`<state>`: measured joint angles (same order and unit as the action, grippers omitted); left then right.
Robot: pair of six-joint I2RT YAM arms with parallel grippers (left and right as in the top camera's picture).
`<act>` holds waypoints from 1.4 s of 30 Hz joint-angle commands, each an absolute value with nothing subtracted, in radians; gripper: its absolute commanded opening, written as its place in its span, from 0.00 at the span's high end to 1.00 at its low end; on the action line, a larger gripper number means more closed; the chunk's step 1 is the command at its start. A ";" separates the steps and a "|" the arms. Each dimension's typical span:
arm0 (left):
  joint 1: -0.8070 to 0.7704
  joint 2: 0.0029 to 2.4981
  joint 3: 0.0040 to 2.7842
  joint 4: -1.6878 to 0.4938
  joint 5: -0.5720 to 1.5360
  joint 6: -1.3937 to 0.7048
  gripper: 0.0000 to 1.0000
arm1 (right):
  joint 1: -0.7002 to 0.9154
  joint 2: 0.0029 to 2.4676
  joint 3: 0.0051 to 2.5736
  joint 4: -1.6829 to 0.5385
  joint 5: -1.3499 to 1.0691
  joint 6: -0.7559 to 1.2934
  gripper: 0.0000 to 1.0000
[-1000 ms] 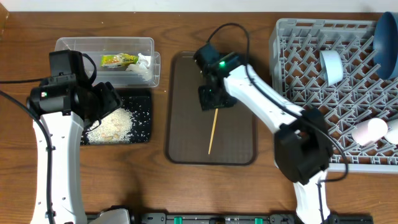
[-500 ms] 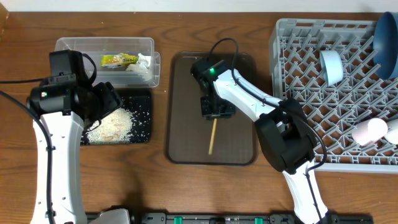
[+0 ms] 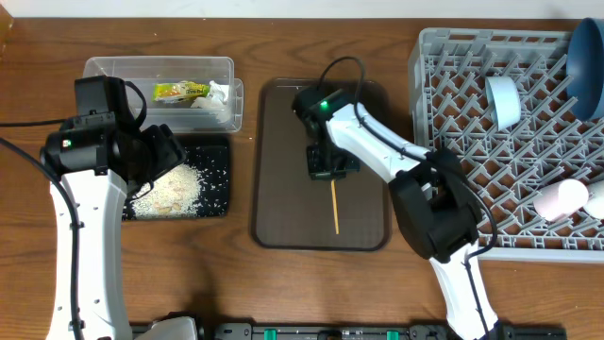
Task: Sort waste into correct bins and load items into the dishwasher rack
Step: 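Carry the chopstick to the dish rack's left edge and insert it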
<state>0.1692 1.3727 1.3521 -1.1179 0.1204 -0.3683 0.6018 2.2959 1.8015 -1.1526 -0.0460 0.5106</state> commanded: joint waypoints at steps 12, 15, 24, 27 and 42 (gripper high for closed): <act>0.174 1.372 1.347 -1.118 0.112 -0.359 0.26 | 0.338 1.917 1.903 -1.232 -0.049 0.144 0.99; 0.174 1.372 1.346 -1.118 0.112 -0.359 0.26 | 0.245 1.882 1.903 -1.269 -0.049 0.139 0.99; 0.174 1.372 1.346 -1.118 0.112 -0.359 0.26 | 0.084 1.929 1.864 -1.320 -0.086 0.048 0.99; 0.174 1.372 1.346 -1.118 0.112 -0.359 0.26 | 0.076 1.950 1.827 -1.304 -0.062 0.036 0.99; 0.174 1.372 1.346 -1.118 0.112 -0.359 0.26 | 0.079 2.095 1.758 -1.277 -0.057 0.036 0.98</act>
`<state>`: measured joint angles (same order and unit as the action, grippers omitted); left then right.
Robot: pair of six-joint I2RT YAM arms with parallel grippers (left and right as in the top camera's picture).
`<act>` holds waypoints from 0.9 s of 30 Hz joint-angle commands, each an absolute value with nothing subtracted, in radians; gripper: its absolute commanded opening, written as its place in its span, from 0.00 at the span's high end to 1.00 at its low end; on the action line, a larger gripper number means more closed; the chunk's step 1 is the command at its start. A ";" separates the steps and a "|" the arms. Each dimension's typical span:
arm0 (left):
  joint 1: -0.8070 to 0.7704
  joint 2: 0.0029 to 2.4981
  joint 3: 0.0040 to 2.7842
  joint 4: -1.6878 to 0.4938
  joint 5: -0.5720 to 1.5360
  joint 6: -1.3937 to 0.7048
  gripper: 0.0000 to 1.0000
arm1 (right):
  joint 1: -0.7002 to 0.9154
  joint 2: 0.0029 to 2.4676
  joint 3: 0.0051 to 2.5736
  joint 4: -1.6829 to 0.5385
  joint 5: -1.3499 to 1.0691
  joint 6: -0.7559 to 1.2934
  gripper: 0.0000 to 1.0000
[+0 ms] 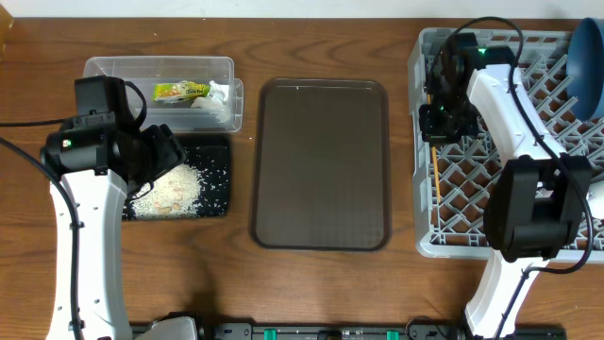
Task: Sort waste into correct bins and load items into the dishwasher rack
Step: 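Carry the chopstick to the dish rack's left edge and insert it, then release the chopstick and raise the right gripper out of the rack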
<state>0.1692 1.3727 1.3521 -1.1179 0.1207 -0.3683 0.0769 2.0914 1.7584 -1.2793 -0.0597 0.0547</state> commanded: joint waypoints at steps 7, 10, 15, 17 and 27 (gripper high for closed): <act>0.174 1.372 1.346 -1.118 0.112 -0.359 0.26 | 0.080 2.095 1.758 -1.279 -0.057 0.036 0.78; 0.174 1.372 1.346 -1.118 0.112 -0.359 0.26 | 0.080 2.095 1.758 -1.284 -0.057 0.036 0.78; 0.174 1.372 1.346 -1.118 0.112 -0.359 0.26 | 0.080 2.078 1.760 -1.310 -0.057 0.036 0.83; 0.174 1.372 1.346 -1.118 0.112 -0.359 0.26 | 0.080 2.051 1.760 -1.311 -0.058 0.036 0.83; 0.128 1.372 1.346 -1.065 0.202 -0.267 0.17 | 0.080 1.832 1.760 -1.157 -0.168 0.051 0.47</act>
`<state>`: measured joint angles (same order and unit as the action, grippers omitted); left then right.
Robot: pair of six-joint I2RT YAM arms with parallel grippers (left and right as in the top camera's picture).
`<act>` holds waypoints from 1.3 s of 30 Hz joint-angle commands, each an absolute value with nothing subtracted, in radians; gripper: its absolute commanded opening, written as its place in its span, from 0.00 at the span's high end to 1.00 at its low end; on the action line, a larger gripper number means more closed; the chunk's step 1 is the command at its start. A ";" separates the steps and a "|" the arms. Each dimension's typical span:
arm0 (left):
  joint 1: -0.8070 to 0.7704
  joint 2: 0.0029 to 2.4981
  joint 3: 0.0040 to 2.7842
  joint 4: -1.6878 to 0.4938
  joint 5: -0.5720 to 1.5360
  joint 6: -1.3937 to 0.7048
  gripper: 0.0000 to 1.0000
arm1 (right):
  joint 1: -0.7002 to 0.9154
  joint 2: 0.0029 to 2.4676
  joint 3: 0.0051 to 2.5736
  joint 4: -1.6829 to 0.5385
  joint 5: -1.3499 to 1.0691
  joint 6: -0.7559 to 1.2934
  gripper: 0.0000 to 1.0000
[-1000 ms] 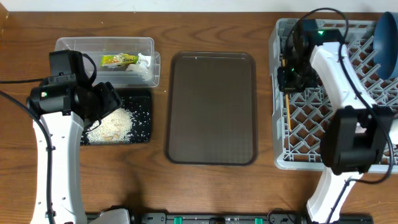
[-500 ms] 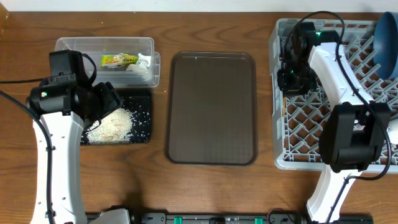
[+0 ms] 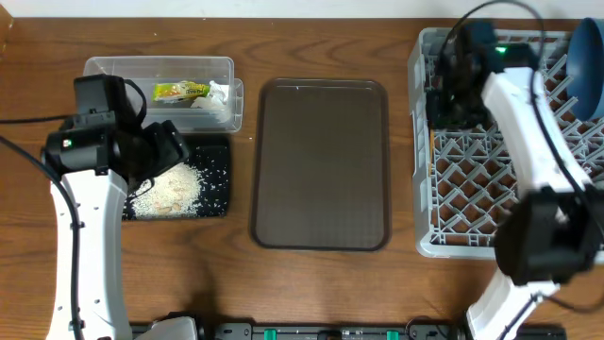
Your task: Sort waste into correct bins and load items into the dishwasher rack
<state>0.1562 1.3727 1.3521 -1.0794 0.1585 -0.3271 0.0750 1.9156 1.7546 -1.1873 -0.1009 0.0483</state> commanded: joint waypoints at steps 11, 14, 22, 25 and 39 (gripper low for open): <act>-0.077 1.443 1.346 -1.129 0.162 -0.083 0.10 | 0.060 1.806 1.760 -1.190 -0.154 0.044 0.20; -0.074 1.469 1.346 -1.214 0.130 -0.083 0.10 | 0.044 1.805 1.760 -1.271 -0.154 0.044 0.21; -0.072 1.398 1.343 -1.312 0.126 -0.083 0.10 | 0.034 1.765 1.754 -1.421 -0.154 0.047 0.01; -0.072 1.303 1.312 -1.290 0.122 -0.083 0.10 | 0.035 1.698 1.717 -1.385 -0.153 0.047 0.01; -0.072 0.573 0.882 -1.008 0.096 -0.113 0.09 | 0.039 1.064 1.097 -0.930 -0.049 0.074 0.01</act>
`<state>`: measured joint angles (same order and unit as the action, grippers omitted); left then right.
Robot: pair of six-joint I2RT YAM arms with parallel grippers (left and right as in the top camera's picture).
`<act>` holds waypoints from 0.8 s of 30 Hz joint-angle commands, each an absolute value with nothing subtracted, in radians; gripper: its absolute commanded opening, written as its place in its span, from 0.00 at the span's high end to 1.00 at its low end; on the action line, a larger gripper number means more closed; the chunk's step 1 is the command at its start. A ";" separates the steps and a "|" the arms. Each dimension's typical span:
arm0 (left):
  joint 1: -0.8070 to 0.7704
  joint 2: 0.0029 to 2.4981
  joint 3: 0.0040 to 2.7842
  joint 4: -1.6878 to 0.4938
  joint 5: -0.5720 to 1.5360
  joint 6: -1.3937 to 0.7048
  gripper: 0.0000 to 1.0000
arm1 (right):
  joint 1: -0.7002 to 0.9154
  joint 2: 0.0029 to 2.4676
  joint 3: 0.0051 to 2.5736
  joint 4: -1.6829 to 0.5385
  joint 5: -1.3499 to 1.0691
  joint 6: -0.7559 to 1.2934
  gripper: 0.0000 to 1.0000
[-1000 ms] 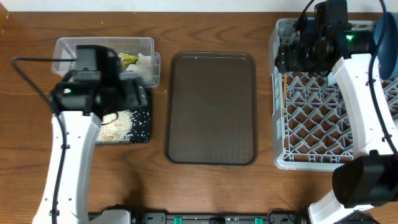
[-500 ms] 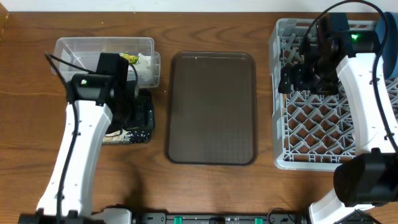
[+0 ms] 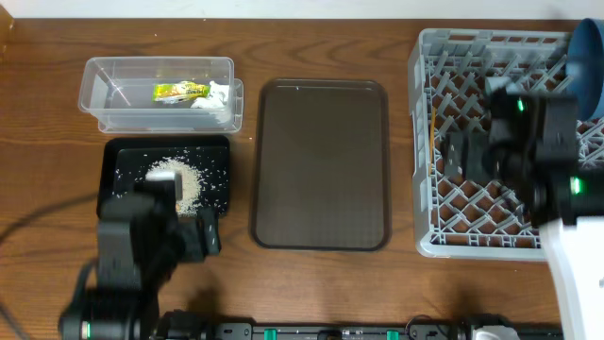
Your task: Sort waste into correct bins and load items into the dishwasher rack
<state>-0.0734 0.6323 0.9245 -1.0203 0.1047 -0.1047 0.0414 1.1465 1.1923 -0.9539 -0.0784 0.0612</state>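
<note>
A wooden chopstick (image 3: pixel 434 132) lies along the left side of the grey dishwasher rack (image 3: pixel 444 241). My right gripper (image 3: pixel 461 151) hovers over the rack just right of the chopstick, apart from it; its jaws are too dark to read. My left gripper (image 3: pixel 203 234) sits low at the front left, by the near right corner of the black tray (image 3: pixel 118 151) of spilled rice (image 3: pixel 179 178); its jaws are also unclear. The clear bin (image 3: pixel 113 94) holds a green wrapper (image 3: pixel 179 91) and white scraps. The brown serving tray (image 3: pixel 321 165) is bare.
A blue bowl (image 3: pixel 590 52) stands in the rack's far right corner, and a white cup (image 3: pixel 495 83) peeks out beside my right arm. The right arm covers the rack's right half. The left arm's body fills the front left corner of the table.
My right arm has drawn back from the rack's far left to its middle, leaving the chopstick in the rack. My left arm has pulled away from the rice tray to the table's front left.
My right gripper was down at the chopstick on the brown tray. Then the tray was bare and the gripper was over the rack's left side with the chopstick, staying there a moment later. Now the chopstick lies in the rack, and both arms have drawn back.
</note>
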 commanded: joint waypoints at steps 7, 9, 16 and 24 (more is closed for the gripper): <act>-0.072 0.487 0.876 -1.013 0.096 -0.113 0.08 | 0.039 0.915 0.970 -0.986 -0.057 0.073 0.01; -0.072 0.488 0.876 -1.013 0.096 -0.113 0.08 | 0.039 0.909 0.964 -1.023 -0.057 0.073 0.01; -0.072 0.488 0.876 -1.015 0.096 -0.113 0.08 | 0.039 0.912 0.963 -1.087 -0.057 0.074 0.01; -0.072 0.488 0.876 -1.015 0.096 -0.113 0.07 | 0.039 0.912 0.963 -1.090 -0.057 0.074 0.01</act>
<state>-0.0734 0.4919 0.8818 -1.0172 0.1047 -0.1074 0.0414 0.9150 0.9703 -1.0874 -0.0666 0.0643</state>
